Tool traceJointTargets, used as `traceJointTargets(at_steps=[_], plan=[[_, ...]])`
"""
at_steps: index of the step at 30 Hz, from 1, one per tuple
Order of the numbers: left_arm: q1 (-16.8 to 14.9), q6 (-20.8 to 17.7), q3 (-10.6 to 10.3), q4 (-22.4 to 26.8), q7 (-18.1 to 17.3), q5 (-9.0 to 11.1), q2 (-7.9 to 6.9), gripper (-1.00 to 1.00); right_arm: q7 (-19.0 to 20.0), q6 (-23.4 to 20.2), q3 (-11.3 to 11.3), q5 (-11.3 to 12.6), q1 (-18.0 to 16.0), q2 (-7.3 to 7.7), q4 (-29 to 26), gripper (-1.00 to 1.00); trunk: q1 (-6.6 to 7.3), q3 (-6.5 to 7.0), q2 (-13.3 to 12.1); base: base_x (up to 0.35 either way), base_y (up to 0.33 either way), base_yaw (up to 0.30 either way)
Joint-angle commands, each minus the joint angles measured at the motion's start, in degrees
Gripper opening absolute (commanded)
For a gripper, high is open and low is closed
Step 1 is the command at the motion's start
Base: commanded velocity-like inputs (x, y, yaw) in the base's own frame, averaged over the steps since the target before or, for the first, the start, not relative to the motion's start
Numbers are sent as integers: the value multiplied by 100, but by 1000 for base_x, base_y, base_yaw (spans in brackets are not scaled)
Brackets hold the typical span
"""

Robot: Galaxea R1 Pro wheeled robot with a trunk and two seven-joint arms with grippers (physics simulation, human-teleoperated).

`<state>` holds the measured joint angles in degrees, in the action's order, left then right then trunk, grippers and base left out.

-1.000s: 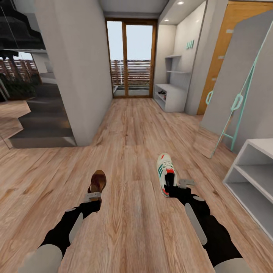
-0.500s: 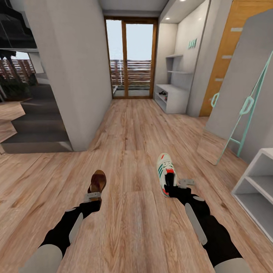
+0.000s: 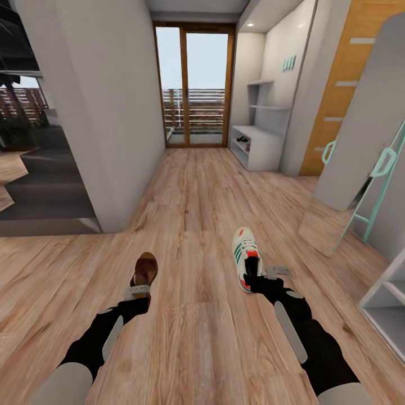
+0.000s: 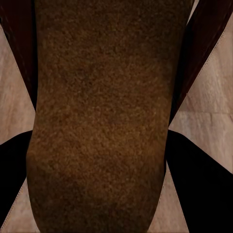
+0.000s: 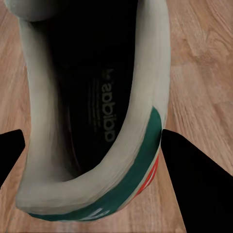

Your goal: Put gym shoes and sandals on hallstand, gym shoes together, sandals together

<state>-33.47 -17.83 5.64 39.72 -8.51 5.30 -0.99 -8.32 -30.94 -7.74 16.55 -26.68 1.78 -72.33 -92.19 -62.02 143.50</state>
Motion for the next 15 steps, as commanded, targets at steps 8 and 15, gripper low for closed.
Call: traceJointTargets(at_steps=[8,15], plan=[[-2,-45,16,9,-19,59,2,-100,-56,-17,-17,36,-4,5,-3,-100,-2,-5,2,345,0,0],[-2,-45,16,8,-19,59,2,-100,-54,-17,-15,33,-4,3,-1,-100,-2,-5,2,345,0,0]])
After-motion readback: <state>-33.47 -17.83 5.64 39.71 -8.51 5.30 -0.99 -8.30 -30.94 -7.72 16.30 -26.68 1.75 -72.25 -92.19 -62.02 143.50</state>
